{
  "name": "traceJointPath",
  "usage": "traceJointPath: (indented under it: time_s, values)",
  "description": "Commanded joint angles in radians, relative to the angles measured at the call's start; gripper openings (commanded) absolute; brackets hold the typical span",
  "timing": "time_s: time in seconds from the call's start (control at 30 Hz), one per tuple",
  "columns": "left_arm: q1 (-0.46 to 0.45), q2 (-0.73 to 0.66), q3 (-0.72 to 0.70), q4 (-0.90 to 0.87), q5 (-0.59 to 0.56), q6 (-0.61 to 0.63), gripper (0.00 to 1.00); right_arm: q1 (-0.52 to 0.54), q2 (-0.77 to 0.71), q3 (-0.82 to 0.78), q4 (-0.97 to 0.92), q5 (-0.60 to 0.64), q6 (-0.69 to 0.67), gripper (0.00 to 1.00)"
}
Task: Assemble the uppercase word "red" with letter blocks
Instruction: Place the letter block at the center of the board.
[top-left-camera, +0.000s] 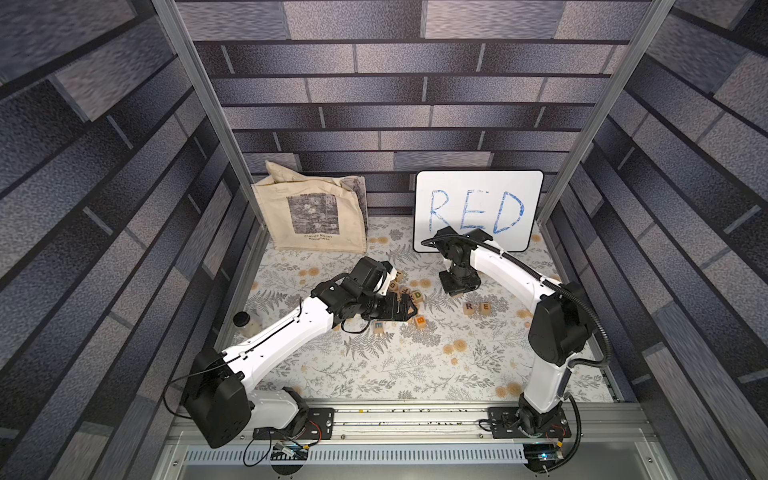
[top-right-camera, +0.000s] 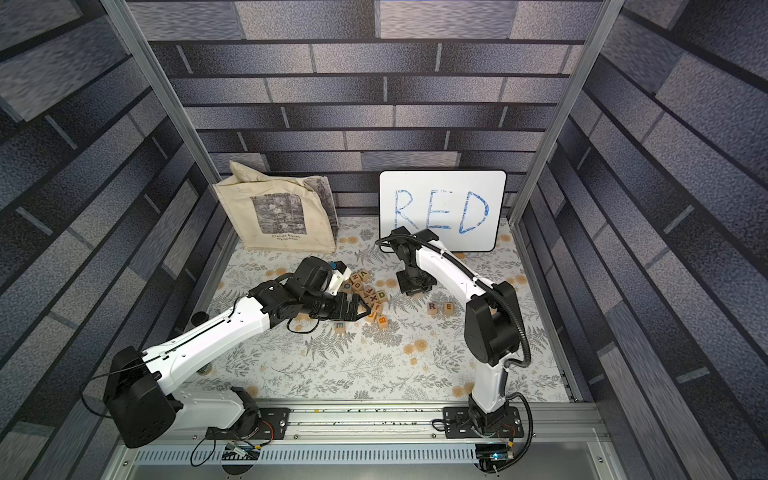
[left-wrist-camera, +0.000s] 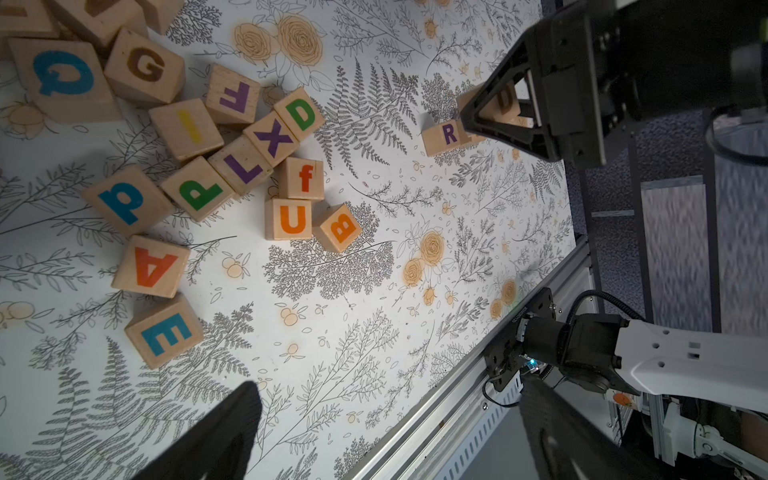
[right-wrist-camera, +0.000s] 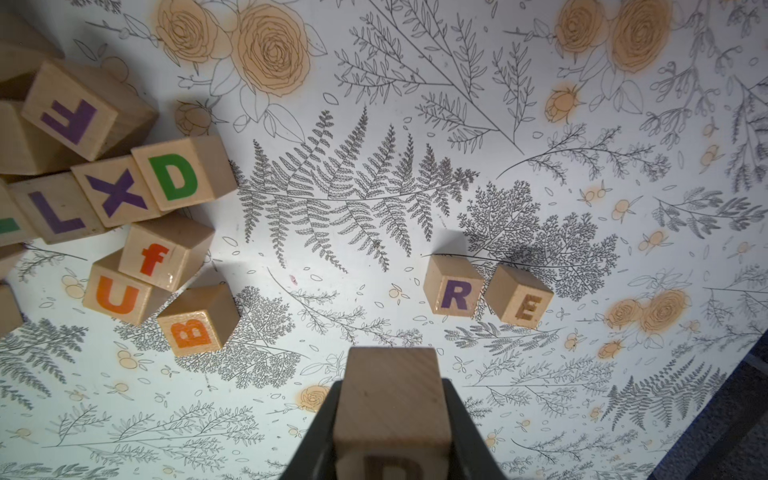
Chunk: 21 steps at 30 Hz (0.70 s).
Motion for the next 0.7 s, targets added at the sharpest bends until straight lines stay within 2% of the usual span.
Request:
traceJointPath:
  time_s: [0.0,0.67]
  values:
    - [-0.006,0.015,0.038,0.010,0.021,0.028,1.00,-0.018,-0.047,-0.033,-0.003,0.025,-0.001,0.15]
    - [-0.022,0.131,0.125,0.037,0.051,0.037,1.00,-0.177,-0.115,-0.182,0.055,0.032,0.007,0.13]
